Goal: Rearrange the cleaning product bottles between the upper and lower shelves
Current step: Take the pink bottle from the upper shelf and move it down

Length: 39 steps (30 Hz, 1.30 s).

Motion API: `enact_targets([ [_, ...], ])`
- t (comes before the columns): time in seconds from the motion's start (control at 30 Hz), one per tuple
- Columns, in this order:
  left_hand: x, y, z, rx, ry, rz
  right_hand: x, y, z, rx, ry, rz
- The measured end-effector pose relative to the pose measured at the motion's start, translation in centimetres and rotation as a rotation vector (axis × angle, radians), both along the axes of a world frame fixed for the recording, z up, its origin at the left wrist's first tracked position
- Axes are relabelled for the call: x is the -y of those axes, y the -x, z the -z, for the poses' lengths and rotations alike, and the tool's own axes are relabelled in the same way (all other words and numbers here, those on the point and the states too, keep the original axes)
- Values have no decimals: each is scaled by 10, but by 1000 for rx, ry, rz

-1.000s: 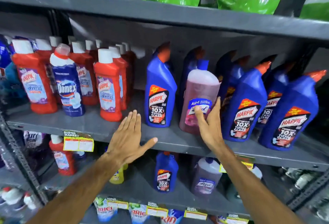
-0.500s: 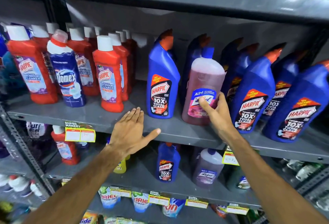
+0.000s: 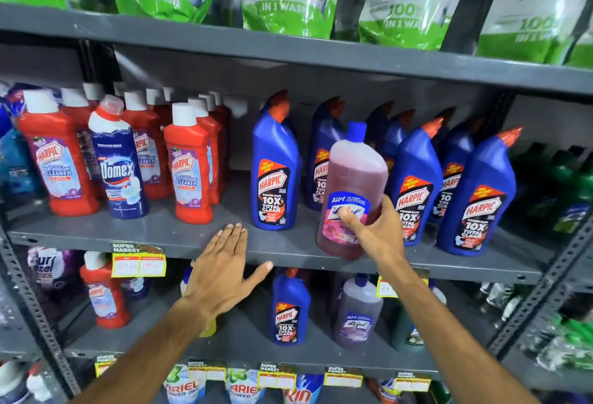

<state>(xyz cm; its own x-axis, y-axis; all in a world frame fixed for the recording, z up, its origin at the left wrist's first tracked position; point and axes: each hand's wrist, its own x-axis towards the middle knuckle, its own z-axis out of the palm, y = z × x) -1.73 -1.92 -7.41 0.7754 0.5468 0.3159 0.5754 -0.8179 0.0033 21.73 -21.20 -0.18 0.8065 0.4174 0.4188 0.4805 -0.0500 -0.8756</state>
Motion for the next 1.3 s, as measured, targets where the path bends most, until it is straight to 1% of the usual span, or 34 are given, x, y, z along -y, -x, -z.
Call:
enact_targets([
  [0.1,18,15,7,60,-10,117,26,26,3,39,-15,49],
  [0.2,35,30,23,99,-83,260,53,46,13,84,-13,89],
  [0.27,43,37,36,118,-101,312,68,56,21,98,-17,95],
  [0.33,48,42,52,93,-101,336,80,64,35,86,-7,89],
  [0.5,50,46,98,16,-22,318,98,77,91,23,53,109],
  [0.67,43,44,142,-53,58,273,105,86,158,-82,109,141],
  [0.77,37,39,175,-96,132,252,103,89,200,-153,153,151],
  [0.93,17,15,232,-146,248,227,84,81,262,-216,199,192],
  [1.0,5,5,254,-176,278,237,71,74,284,-239,195,212],
  [1.1,-13,-9,279,-217,258,240,50,64,310,-286,157,234],
  [1.3,-35,-33,312,-276,288,229,10,50,331,-343,73,339],
])
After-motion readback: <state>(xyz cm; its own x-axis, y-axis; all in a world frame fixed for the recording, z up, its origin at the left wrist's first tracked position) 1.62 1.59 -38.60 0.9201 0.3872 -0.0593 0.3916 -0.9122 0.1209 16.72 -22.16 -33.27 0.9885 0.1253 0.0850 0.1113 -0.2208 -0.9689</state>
